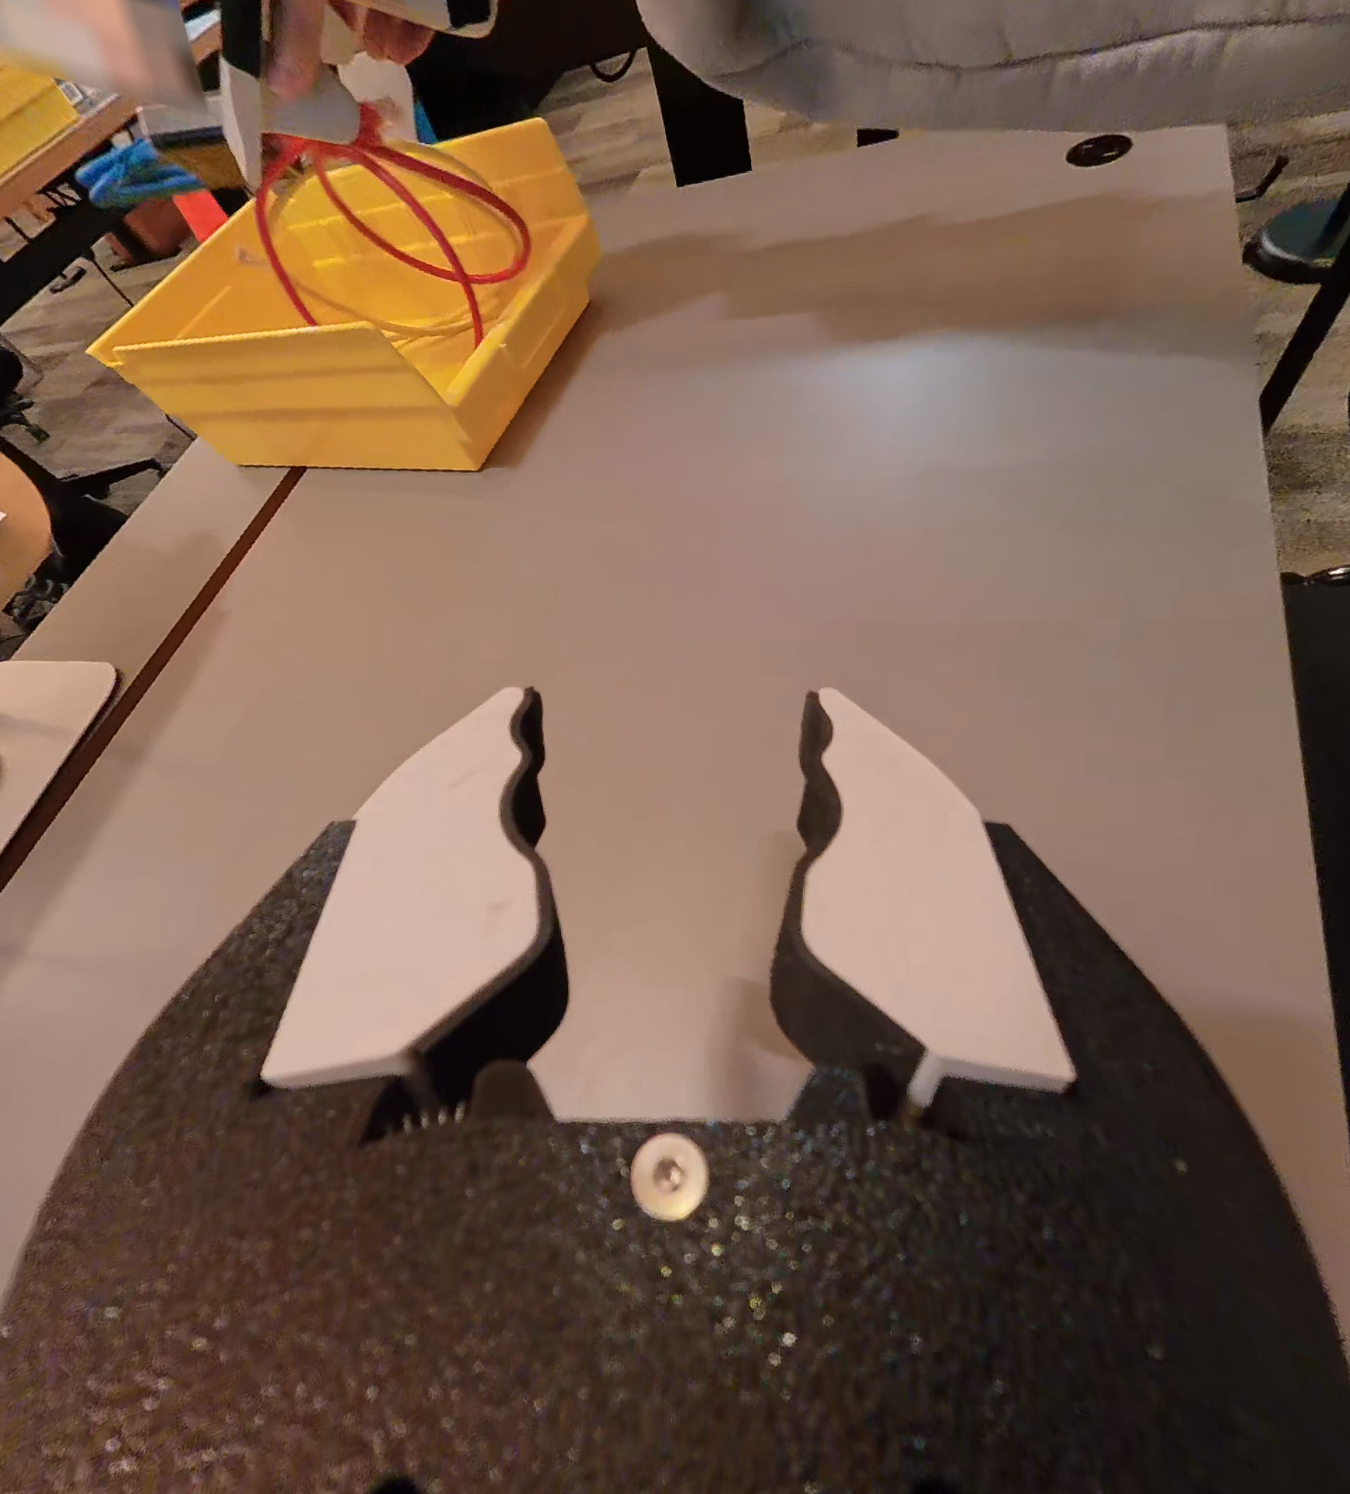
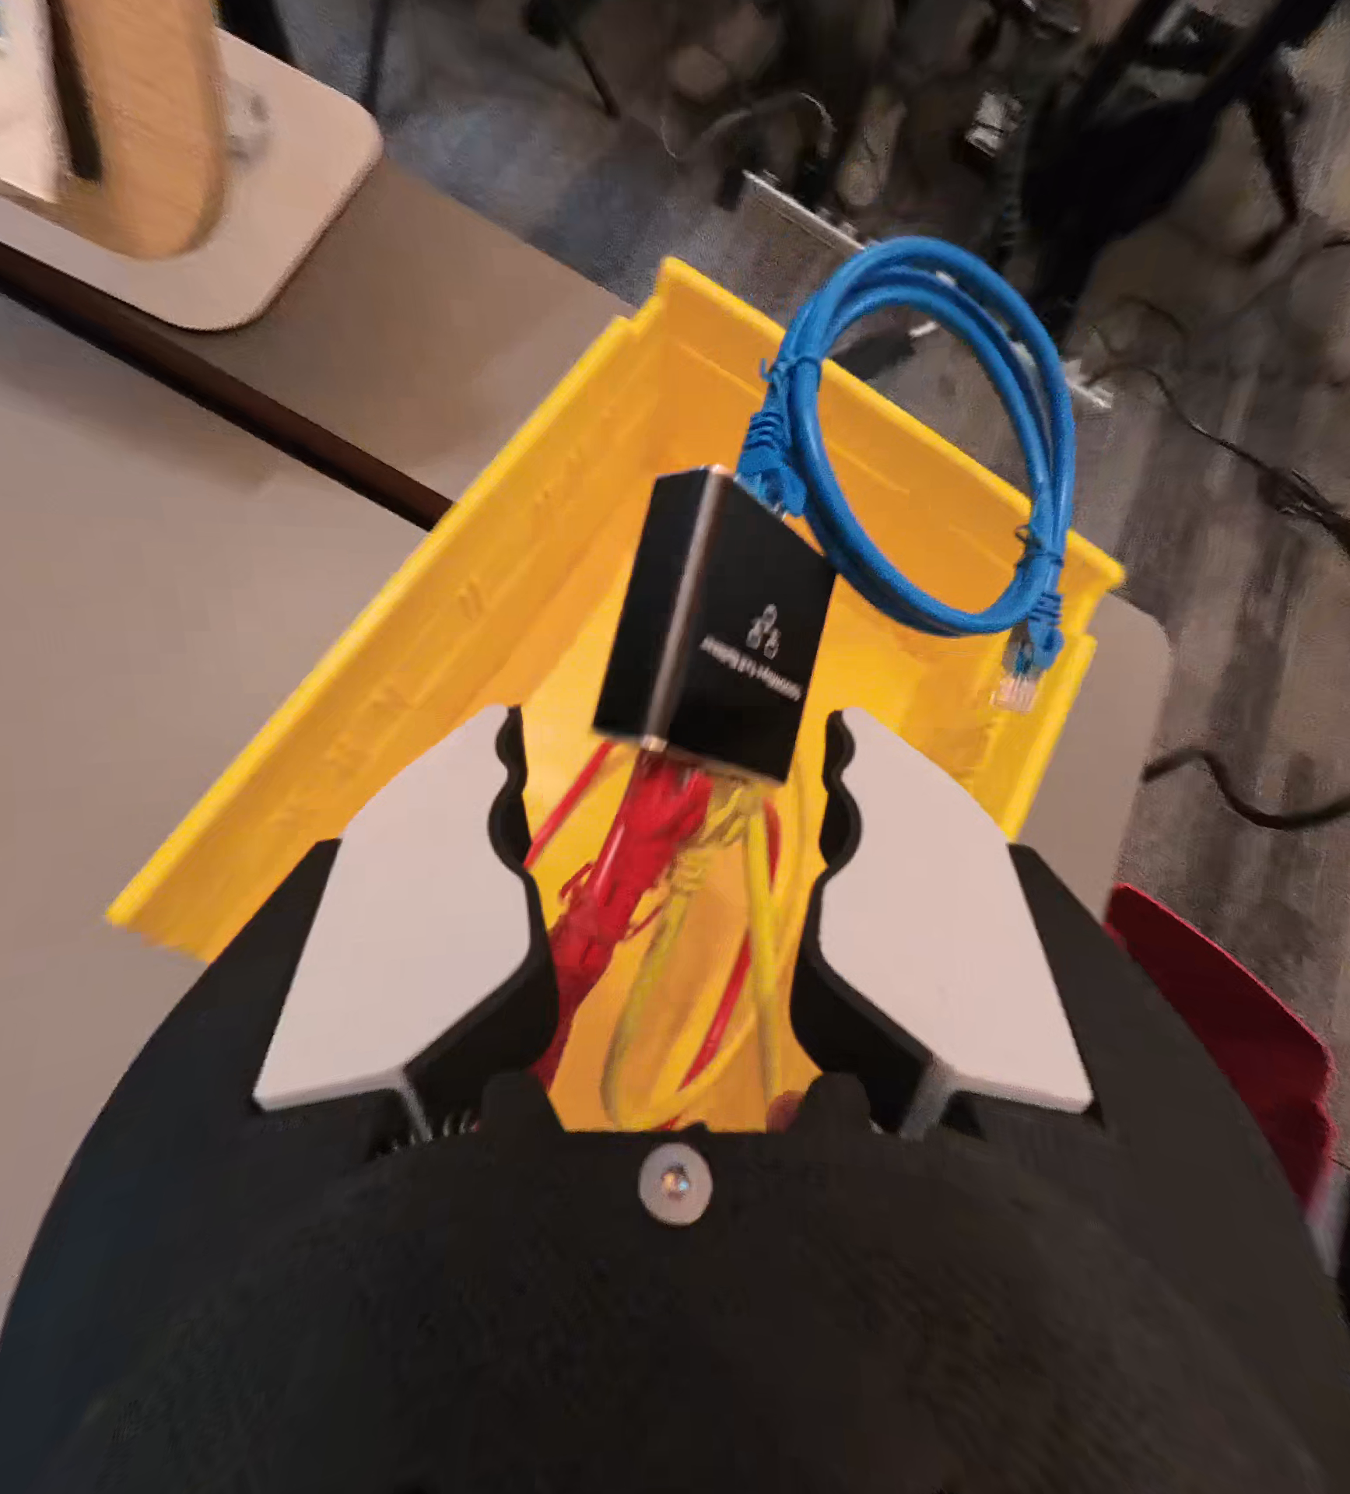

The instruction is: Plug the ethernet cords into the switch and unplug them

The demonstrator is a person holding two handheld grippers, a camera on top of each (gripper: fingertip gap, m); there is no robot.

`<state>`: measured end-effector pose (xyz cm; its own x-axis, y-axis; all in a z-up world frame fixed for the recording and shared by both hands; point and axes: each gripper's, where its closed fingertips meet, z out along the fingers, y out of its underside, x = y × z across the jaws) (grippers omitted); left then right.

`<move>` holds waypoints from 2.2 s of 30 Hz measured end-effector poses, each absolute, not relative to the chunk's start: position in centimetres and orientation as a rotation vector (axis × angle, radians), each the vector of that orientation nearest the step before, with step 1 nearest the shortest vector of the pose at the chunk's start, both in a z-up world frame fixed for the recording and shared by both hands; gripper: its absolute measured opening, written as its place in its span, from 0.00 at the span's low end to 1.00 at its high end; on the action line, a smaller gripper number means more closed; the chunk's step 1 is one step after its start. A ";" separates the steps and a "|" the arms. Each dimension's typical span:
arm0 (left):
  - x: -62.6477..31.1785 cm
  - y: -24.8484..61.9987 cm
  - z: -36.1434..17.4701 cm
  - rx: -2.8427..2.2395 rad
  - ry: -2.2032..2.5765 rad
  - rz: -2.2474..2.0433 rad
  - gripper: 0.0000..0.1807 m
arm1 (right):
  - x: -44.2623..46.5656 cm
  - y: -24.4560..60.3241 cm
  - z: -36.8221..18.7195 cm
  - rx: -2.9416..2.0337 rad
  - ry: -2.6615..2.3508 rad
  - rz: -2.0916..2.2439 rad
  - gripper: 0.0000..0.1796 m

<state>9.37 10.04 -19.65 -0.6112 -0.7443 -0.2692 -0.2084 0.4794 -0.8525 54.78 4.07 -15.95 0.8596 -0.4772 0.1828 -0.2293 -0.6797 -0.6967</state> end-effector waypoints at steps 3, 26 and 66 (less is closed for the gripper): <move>9.0 9.8 -19.8 -0.763 2.116 -1.063 0.33 | 55.4 3.2 -14.7 -2.254 0.618 -0.479 0.38; 9.0 8.8 -20.7 -0.749 2.172 -1.068 0.33 | 54.8 12.1 -15.6 -2.332 0.342 -0.650 0.44; 8.7 9.7 -22.6 -0.803 2.208 -1.037 0.33 | 53.2 3.0 -12.4 -2.120 0.371 -0.514 0.35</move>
<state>8.75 9.73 -22.62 -0.6598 -0.7140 -0.2342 -0.2757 0.5199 -0.8085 53.25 3.02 -12.43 0.8688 -0.4427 0.2219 -0.0702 -0.5538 -0.8297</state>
